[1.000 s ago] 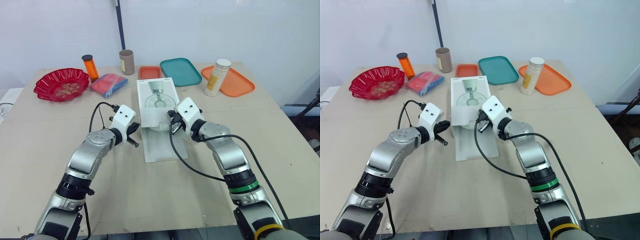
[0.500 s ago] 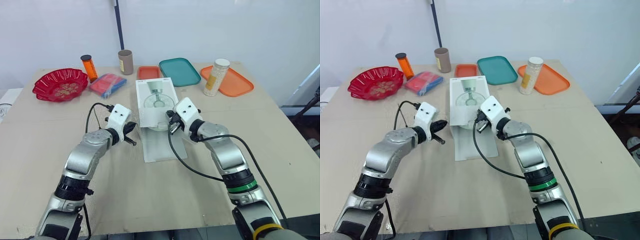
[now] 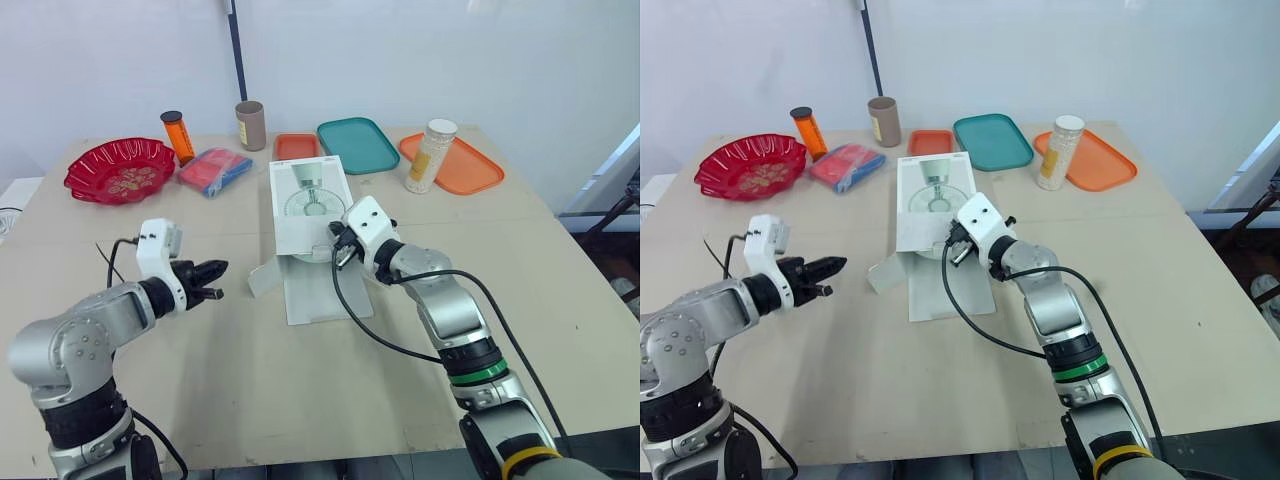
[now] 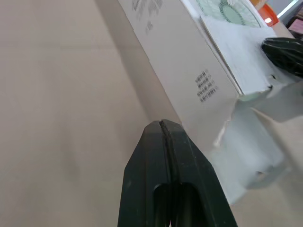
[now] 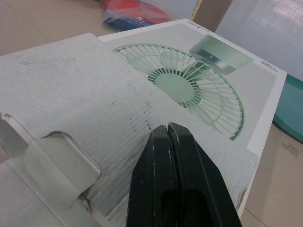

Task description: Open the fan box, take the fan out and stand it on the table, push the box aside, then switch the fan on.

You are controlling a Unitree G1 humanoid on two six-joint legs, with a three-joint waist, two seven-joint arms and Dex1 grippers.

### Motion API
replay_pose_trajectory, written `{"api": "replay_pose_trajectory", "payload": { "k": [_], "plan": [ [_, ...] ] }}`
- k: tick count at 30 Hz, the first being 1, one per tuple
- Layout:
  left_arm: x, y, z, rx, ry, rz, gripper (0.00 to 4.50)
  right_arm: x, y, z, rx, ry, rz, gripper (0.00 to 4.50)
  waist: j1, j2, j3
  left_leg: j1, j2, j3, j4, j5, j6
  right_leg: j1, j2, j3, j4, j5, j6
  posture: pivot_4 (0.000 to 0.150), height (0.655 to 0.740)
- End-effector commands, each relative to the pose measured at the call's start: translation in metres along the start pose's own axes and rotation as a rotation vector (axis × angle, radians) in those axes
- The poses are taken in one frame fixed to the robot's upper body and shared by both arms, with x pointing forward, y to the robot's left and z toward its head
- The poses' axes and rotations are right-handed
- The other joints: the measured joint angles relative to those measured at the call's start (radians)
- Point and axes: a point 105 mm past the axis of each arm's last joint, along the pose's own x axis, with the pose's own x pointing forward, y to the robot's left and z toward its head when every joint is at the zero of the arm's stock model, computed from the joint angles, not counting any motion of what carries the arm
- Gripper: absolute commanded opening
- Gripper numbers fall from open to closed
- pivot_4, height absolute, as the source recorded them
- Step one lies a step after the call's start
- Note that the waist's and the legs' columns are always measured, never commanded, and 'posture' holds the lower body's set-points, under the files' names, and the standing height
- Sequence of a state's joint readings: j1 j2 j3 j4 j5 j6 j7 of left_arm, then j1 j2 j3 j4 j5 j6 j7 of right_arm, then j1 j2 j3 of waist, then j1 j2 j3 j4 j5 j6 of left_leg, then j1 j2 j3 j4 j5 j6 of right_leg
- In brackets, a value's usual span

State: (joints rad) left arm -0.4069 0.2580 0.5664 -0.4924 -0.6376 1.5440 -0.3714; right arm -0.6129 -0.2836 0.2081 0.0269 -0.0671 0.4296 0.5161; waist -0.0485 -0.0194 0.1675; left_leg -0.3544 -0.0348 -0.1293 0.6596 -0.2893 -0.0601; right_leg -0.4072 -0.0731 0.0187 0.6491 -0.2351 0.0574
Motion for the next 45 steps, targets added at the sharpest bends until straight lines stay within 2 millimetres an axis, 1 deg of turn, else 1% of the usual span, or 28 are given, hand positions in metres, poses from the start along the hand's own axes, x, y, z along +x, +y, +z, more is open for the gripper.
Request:
{"api": "replay_pose_trajectory", "payload": {
  "k": [1,5,7,9,11,14,19,24,26,30,31,32,33,37,42,45],
  "plan": [
    [-0.010,-0.006,0.001,-0.024,-0.002,-0.044,0.00,0.002,0.014,-0.014,0.018,0.054,0.043,0.01,0.000,-0.001,0.000,0.000,0.000,0.000,0.000,0.000,0.000,0.000,0.000,0.000,0.000,0.000,0.000,0.150,0.7400],
    [-0.031,-0.004,0.007,0.029,0.016,-0.080,0.00,0.002,0.014,-0.014,0.016,0.056,0.044,0.01,-0.002,-0.001,0.000,0.001,0.001,0.001,-0.001,0.000,-0.001,-0.001,0.001,0.000,0.000,0.001,-0.001,0.150,0.7400],
    [-0.038,-0.001,0.005,0.045,0.046,-0.081,0.00,0.001,0.014,-0.014,0.016,0.057,0.044,0.01,0.000,-0.001,0.000,0.001,0.002,0.001,-0.002,0.000,-0.002,-0.001,0.001,0.000,0.000,0.000,-0.002,0.150,0.7400],
    [-0.044,-0.004,0.002,0.061,0.076,-0.102,0.00,0.001,0.015,-0.014,0.016,0.057,0.046,0.01,0.001,-0.001,0.000,0.001,0.002,0.001,-0.002,0.000,-0.002,-0.001,0.001,0.000,-0.001,0.000,-0.002,0.150,0.7400],
    [-0.044,-0.015,-0.004,0.061,0.088,-0.156,0.00,0.000,0.015,-0.014,0.016,0.057,0.045,0.01,0.001,-0.002,-0.001,0.001,0.002,0.001,-0.002,0.000,-0.002,-0.001,0.001,0.000,-0.001,0.000,-0.002,0.150,0.7400],
    [-0.039,-0.028,-0.013,0.030,0.084,-0.207,0.00,-0.001,0.016,-0.015,0.015,0.058,0.044,0.01,0.003,-0.002,-0.001,0.001,0.002,0.000,-0.002,0.000,-0.001,0.000,0.000,0.000,-0.001,0.000,-0.002,0.150,0.7400],
    [-0.033,-0.034,-0.027,-0.020,0.068,-0.192,0.00,-0.005,0.017,-0.017,0.018,0.064,0.040,0.01,0.002,-0.003,-0.002,0.001,0.002,0.001,-0.003,0.000,-0.002,-0.001,0.000,0.001,-0.001,0.001,-0.002,0.150,0.7400],
    [-0.030,-0.038,-0.023,-0.053,0.028,-0.184,1.44,-0.008,0.017,-0.019,0.023,0.073,0.039,0.00,0.004,-0.005,-0.004,0.002,0.002,0.001,-0.003,0.000,-0.002,0.000,0.000,0.001,-0.001,0.001,-0.002,0.150,0.7400],
    [-0.030,-0.042,-0.023,-0.066,0.029,-0.197,2.25,-0.009,0.016,-0.019,0.022,0.075,0.038,0.00,0.004,-0.005,-0.004,0.002,0.002,0.001,-0.003,0.000,-0.002,0.000,0.000,0.001,-0.001,0.001,-0.002,0.150,0.7400],
    [-0.030,-0.048,-0.027,-0.108,0.040,-0.198,3.50,-0.009,0.016,-0.019,0.020,0.076,0.038,0.00,0.004,-0.005,-0.004,0.002,0.002,0.001,-0.003,0.000,-0.002,-0.001,0.000,0.001,-0.001,0.001,-0.002,0.150,0.7400],
    [-0.030,-0.051,-0.030,-0.120,0.048,-0.199,4.03,-0.009,0.017,-0.019,0.021,0.076,0.039,0.00,0.005,-0.005,-0.004,0.002,0.002,0.001,-0.003,0.000,-0.002,-0.001,0.000,0.001,-0.001,0.001,-0.002,0.150,0.7400],
    [-0.030,-0.052,-0.033,-0.130,0.057,-0.197,4.36,-0.010,0.017,-0.019,0.021,0.076,0.042,0.00,0.005,-0.005,-0.004,0.002,0.002,0.001,-0.003,0.000,-0.002,0.000,0.000,0.001,-0.001,0.001,-0.002,0.150,0.7400],
    [-0.031,-0.053,-0.035,-0.139,0.062,-0.192,4.44,-0.010,0.017,-0.019,0.022,0.077,0.042,0.00,0.005,-0.005,-0.004,0.002,0.002,0.001,-0.003,0.000,-0.001,0.000,0.000,0.001,-0.001,0.001,-0.002,0.150,0.7400],
    [-0.026,-0.053,-0.037,-0.171,0.059,-0.170,4.44,-0.011,0.017,-0.020,0.020,0.081,0.044,0.00,0.007,-0.005,-0.004,0.002,0.002,0.001,-0.004,0.000,-0.001,0.000,0.000,0.001,-0.001,0.000,-0.003,0.150,0.7400],
    [-0.017,-0.064,-0.042,-0.194,0.058,-0.184,4.44,-0.011,0.015,-0.020,0.014,0.088,0.042,0.00,0.007,-0.005,-0.004,0.002,0.002,0.002,-0.004,-0.001,-0.001,0.000,0.001,0.001,-0.002,0.000,-0.003,0.150,0.7400],
    [-0.011,-0.069,-0.046,-0.241,0.047,-0.190,4.44,-0.012,0.013,-0.022,0.006,0.093,0.040,0.00,0.008,-0.005,-0.004,0.002,0.002,0.002,-0.004,-0.001,-0.001,0.000,0.001,0.001,-0.002,0.000,-0.003,0.150,0.7400]
  ]
}}
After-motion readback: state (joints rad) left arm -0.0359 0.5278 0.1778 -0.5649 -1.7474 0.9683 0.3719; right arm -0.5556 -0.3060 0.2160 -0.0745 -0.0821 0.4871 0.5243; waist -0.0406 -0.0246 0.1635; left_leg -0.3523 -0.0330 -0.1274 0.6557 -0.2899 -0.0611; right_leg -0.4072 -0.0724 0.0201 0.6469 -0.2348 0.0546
